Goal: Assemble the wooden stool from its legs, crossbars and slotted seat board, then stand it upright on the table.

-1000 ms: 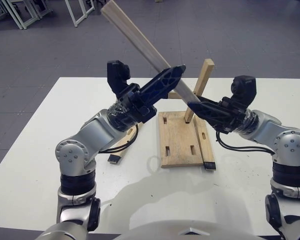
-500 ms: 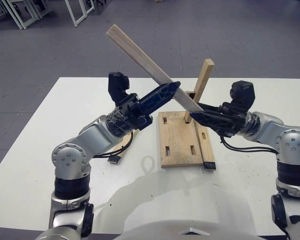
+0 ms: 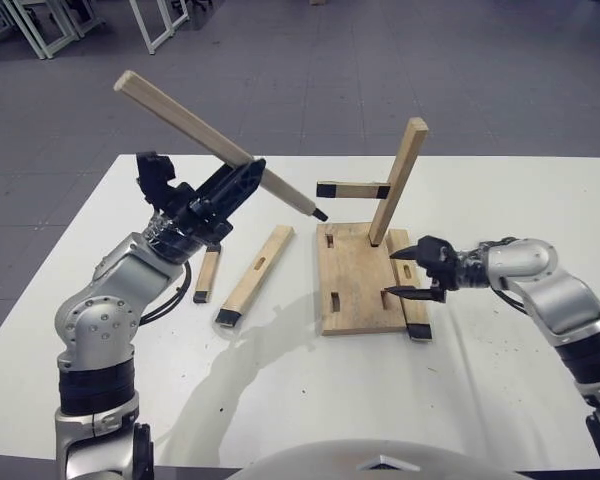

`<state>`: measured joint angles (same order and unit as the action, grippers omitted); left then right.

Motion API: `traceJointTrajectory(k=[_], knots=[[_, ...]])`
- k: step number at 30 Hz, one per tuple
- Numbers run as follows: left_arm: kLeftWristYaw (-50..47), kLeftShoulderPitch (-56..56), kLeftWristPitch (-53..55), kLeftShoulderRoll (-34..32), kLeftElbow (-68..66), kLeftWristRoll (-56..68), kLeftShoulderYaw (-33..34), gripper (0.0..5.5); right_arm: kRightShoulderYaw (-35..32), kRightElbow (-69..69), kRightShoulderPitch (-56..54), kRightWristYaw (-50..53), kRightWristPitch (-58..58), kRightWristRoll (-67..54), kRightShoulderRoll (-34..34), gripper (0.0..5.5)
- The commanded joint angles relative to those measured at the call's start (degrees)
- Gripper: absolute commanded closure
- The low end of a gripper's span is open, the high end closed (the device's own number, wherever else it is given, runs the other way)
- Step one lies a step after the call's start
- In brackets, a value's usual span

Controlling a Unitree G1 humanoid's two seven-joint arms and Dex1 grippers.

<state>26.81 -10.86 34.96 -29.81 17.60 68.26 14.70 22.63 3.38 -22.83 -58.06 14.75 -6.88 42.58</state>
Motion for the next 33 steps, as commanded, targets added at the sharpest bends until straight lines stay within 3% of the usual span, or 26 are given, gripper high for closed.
traceJointTrajectory(k=[1, 7, 13, 18, 24, 33], knots=[[-0.3, 1.3, -3.3, 2.4, -1.7, -6.9, -0.9, 3.42, 5.7, -5.3, -2.5, 2.2, -11.5, 12.5, -0.9, 2.13], [2.0, 1.9, -3.9, 3.3, -2.8, -12.4, -1.8, 3.42, 11.0, -6.0, -4.6, 0.4, -30.9, 25.7, 2.3, 2.13], [12.9, 3.0, -3.0, 2.2, -4.6, -15.6, -6.5, 3.42, 13.6, -7.4, -6.5, -4.8, -59.8, 22.8, 7.2, 2.13], [19.9, 2.8, -6.2, 1.6, -7.3, -21.2, -9.4, 3.42, 13.1, -17.8, -9.6, -3.5, -77.6, 27.8, 11.5, 2.13], [23.9, -1.2, -13.4, 5.7, -15.2, -28.5, -12.5, 3.42, 10.9, -28.3, -14.9, 1.7, -84.1, 31.9, 9.4, 2.13], [24.7, -2.2, -15.5, 10.5, -20.1, -30.3, -12.3, 3.42, 9.3, -25.1, -18.6, 3.0, -82.5, 27.4, 10.6, 2.13]])
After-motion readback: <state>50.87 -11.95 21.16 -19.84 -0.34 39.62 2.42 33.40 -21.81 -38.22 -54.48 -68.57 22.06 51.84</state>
